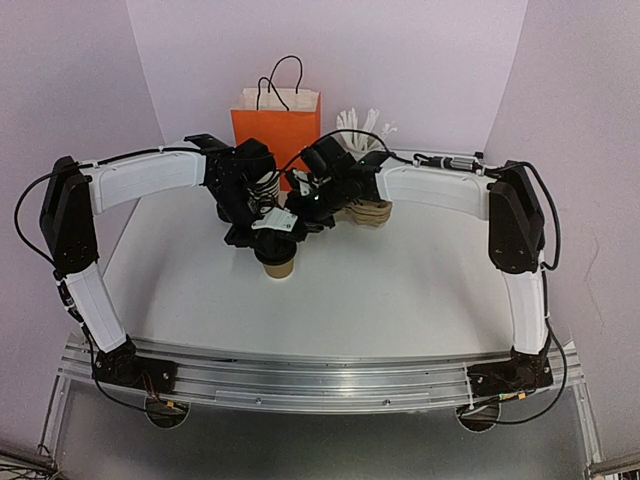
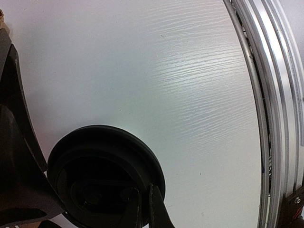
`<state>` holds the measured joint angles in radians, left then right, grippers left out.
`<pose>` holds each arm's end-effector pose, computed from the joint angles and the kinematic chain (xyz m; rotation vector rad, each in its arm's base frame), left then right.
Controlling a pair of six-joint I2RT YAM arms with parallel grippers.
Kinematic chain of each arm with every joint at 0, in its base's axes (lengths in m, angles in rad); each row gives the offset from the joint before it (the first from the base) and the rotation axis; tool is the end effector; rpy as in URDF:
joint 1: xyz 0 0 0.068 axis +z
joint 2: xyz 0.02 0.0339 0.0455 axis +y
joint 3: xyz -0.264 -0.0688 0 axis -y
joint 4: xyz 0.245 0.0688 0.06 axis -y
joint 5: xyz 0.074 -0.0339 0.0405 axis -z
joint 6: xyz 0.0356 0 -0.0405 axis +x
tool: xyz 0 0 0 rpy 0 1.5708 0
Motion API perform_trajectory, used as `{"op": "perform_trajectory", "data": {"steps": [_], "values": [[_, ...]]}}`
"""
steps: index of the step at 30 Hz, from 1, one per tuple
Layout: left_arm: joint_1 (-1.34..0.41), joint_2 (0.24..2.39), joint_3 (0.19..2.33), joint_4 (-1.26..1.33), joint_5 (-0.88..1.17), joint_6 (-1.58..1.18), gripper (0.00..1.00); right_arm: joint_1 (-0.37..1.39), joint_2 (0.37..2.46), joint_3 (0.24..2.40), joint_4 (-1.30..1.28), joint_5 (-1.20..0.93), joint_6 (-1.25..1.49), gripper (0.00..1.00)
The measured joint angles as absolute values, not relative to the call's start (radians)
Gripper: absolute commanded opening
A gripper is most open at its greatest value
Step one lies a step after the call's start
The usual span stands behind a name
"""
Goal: Pack the takeout coffee
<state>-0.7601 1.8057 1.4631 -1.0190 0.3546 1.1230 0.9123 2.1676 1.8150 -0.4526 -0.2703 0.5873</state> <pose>0.2485 -0.2533 0.2394 2.3274 1.6282 -0.4467 0.2948 0.3966 0.2255 -0.5588 2.5323 0.9682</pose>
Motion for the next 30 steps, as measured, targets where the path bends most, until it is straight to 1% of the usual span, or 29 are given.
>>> {"op": "perform_trajectory", "data": {"steps": [17, 25, 30], "values": [[-0.750, 1.806, 1.455, -1.001, 0.368, 1.115, 0.00, 0.914, 2.178, 1.787, -0.411, -0.235, 0.540, 0.26], [-0.708, 1.770, 1.373, -0.908, 0.457, 1.100, 0.01, 0.931, 2.184, 1.768, -0.389, -0.183, 0.504, 0.26], [-0.680, 1.762, 1.342, -0.873, 0.520, 1.100, 0.02, 0.935, 2.184, 1.764, -0.374, -0.168, 0.491, 0.25]]}}
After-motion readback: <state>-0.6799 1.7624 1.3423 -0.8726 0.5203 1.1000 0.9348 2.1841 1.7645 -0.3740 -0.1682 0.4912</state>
